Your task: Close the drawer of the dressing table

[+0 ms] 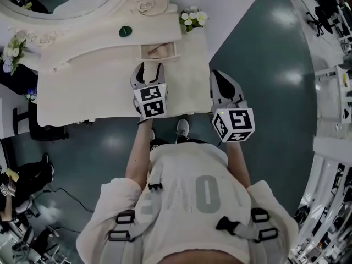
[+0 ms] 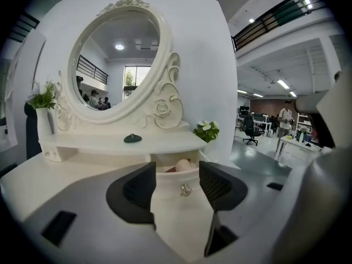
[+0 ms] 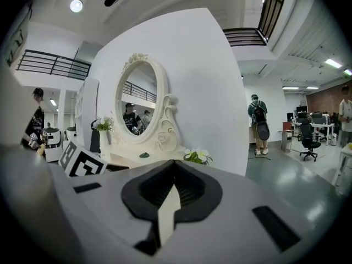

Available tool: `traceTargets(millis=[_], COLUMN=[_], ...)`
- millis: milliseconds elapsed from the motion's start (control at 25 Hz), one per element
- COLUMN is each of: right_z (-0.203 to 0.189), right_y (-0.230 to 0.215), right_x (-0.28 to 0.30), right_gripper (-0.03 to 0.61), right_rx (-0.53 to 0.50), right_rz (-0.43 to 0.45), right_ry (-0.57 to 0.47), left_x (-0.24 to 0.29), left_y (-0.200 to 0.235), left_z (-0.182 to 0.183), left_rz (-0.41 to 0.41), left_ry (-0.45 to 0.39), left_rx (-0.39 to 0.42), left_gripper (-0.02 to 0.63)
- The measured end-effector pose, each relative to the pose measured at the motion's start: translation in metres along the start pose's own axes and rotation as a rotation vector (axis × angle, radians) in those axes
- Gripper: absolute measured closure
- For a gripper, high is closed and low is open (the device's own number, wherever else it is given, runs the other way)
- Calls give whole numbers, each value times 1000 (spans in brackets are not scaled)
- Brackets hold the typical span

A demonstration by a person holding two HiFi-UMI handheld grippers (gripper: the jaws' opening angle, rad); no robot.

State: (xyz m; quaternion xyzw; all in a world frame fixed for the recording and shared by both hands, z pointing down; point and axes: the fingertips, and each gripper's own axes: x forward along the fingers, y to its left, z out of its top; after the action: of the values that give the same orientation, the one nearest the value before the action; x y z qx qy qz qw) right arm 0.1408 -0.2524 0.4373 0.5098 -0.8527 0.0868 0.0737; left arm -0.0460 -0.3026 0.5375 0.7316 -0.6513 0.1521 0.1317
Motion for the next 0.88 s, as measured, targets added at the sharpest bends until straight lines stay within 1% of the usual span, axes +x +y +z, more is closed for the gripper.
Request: traceTargets(millis=[40,80,120,280,440,520,640,880], right_z=[-2,-4,-6,-13,-21,-23,-26,-33], right_y=[-1,-3,-5,-9,-12,-14,-18,-22], right_x=[-1,-2,-3,-6,-9,-10,-11,-12], right_gripper=[569,569,569,569,569,569,569,569], right_rx=[2,4,7,9,9,8,9,10], right_rz=[-1,-3,-5,-11,-16,-21,-26,-28], right_ry=[5,10,14,33,50,56,63,80], left_x=[4,8,12,24,35,37,40,46], left_y=[-3,-6,-9,-15,-17,-18,-18,-18], left_z=[-6,-12,-17,-34,-48,-52,-56,-64], left_rz=[-7,-15,-22,-33,-35,-33,-20,-4], left_ry=[14,29,43,83,117,133,146,165], left_rx=[5,11,16,7,26,31,33,40], left_gripper=[369,337,327,327,328,344,391,448])
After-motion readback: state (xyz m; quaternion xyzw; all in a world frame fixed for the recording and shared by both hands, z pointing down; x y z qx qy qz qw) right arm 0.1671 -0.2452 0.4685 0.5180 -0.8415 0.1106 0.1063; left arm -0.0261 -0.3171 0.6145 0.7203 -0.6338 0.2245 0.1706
